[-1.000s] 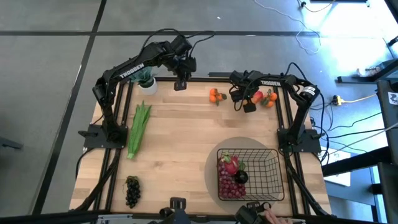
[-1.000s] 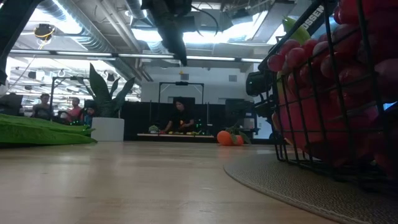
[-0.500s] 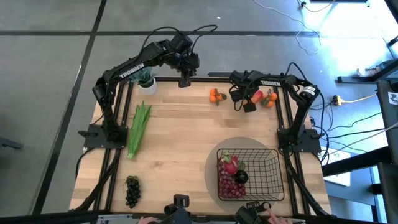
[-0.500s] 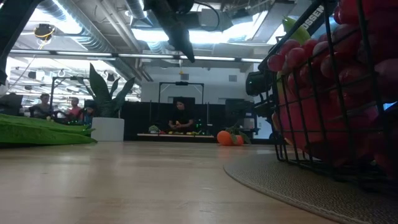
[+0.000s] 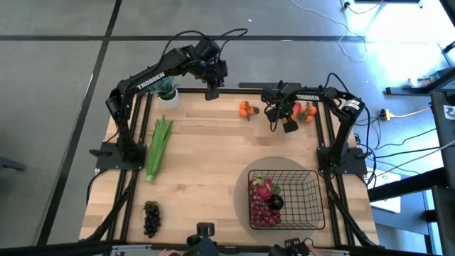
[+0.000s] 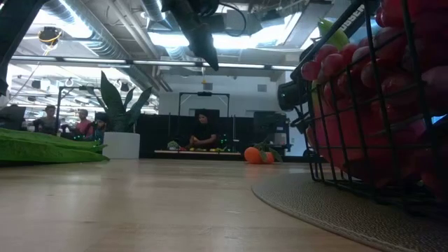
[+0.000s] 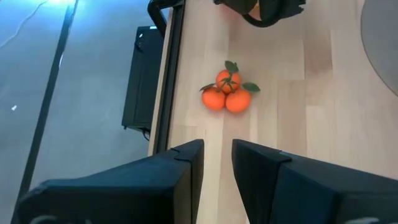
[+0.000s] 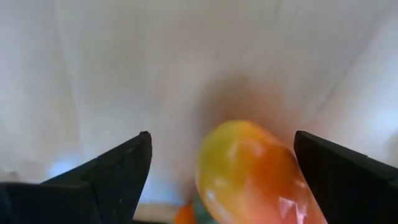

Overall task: Build produce basket
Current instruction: Put the red mango into the black wire basket

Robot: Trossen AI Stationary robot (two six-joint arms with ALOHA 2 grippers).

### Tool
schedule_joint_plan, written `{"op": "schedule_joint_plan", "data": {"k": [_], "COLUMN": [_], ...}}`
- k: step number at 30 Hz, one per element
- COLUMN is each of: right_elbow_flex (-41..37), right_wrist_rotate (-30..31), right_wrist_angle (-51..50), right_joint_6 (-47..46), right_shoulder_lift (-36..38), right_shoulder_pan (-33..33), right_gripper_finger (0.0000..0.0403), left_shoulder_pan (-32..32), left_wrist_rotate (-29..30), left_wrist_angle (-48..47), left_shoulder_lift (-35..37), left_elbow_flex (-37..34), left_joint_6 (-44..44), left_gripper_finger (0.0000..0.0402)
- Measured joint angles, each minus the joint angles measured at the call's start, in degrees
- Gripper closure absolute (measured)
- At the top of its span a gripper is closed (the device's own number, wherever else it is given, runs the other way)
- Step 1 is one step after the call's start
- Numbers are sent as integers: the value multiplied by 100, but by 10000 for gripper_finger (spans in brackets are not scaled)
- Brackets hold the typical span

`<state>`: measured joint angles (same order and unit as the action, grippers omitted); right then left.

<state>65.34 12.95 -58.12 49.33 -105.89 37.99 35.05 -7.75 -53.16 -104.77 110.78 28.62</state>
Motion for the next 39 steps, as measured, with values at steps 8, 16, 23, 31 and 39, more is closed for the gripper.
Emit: {"op": "schedule_joint_plan", "data": {"k": [8,16,23,31,39], "right_elbow_flex": [0,2,2,2,2], "right_wrist_rotate": [191,451,182,-362,310], "right_wrist_angle": [-210,-218,-208,-195,-265], "right_joint_6": [-400,-394,-396,-411,-375], "right_shoulder_lift": [0,0,0,0,0], "right_shoulder_pan": [-21,9,36,36,36], "right_gripper_finger": [28,28,28,28,28], "left_shoulder_pan": [0,0,0,0,0], "left_wrist_rotate": [0,0,0,-1,0], "left_wrist_angle": [2,-13,-40,-40,-38], "left_shoulder_lift": [0,0,0,0,0], "left_elbow_flex": [0,0,0,0,0], "left_joint_6": [0,-17,-17,-9,-9], "left_gripper_finger": [331,331,331,331,331]}}
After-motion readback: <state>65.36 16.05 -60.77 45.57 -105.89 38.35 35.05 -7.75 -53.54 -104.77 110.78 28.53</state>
